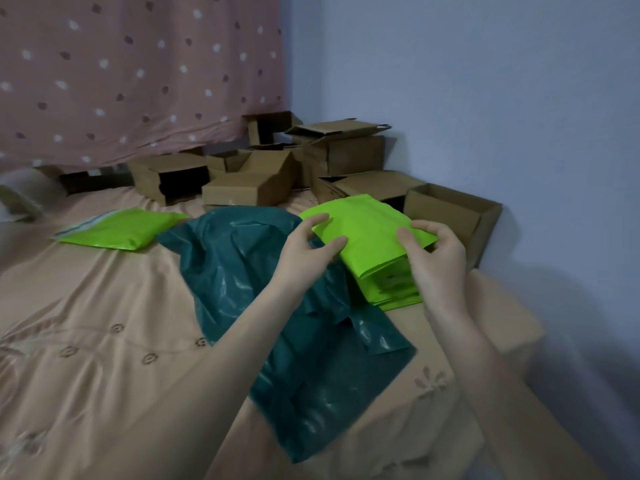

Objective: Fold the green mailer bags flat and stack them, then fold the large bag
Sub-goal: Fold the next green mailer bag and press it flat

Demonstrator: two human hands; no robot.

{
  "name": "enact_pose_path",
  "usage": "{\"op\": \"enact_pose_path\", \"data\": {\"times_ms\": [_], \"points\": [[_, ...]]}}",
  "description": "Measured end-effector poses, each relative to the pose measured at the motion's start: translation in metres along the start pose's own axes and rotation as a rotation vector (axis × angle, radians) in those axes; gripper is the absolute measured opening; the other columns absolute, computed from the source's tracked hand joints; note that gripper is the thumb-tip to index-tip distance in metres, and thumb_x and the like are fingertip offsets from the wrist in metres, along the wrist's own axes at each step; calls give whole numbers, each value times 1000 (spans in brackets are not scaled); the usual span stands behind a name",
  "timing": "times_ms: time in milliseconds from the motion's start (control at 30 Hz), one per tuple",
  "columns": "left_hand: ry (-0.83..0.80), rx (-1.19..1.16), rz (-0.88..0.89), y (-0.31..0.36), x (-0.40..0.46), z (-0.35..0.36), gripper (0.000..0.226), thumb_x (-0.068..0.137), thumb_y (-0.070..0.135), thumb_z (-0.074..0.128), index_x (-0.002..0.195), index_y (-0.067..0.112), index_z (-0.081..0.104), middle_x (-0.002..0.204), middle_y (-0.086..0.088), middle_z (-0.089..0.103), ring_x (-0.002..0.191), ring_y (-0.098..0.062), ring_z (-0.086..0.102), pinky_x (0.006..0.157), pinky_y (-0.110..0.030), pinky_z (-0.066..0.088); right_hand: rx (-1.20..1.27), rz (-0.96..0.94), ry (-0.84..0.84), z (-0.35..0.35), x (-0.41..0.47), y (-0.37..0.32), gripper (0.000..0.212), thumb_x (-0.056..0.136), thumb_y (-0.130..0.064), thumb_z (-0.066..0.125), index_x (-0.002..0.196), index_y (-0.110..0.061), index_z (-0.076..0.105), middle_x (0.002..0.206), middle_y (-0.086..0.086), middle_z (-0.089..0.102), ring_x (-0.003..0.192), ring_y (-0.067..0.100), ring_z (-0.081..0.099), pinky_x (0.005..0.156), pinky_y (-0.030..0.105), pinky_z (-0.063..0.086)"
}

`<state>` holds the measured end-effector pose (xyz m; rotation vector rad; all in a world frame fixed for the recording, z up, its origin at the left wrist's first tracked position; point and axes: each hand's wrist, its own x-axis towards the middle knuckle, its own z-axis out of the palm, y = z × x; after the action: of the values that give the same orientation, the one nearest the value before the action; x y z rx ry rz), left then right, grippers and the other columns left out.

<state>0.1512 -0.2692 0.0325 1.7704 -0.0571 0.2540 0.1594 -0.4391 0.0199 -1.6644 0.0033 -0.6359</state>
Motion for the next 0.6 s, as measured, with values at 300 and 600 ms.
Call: {"op": "enact_pose_path", "data": {"times_ms": [300,600], "points": [[31,196,33,-3,35,49,54,89,31,61,138,21,43,107,-8,58,98,-20,56,90,-31,46,-127,34,95,-33,34,30,20,81,-21,70,100,-15,69,74,0,62,73,13,58,83,40,51],[19,342,-27,-14,53,70,56,88,39,56,138,15,44,137,-11,48,128,-28,41,109,-44,32,-198,64,70,-35,41,46,27,73,-41,70,96,-27,69,70,-6,58,76,21,62,79,49,53]]}}
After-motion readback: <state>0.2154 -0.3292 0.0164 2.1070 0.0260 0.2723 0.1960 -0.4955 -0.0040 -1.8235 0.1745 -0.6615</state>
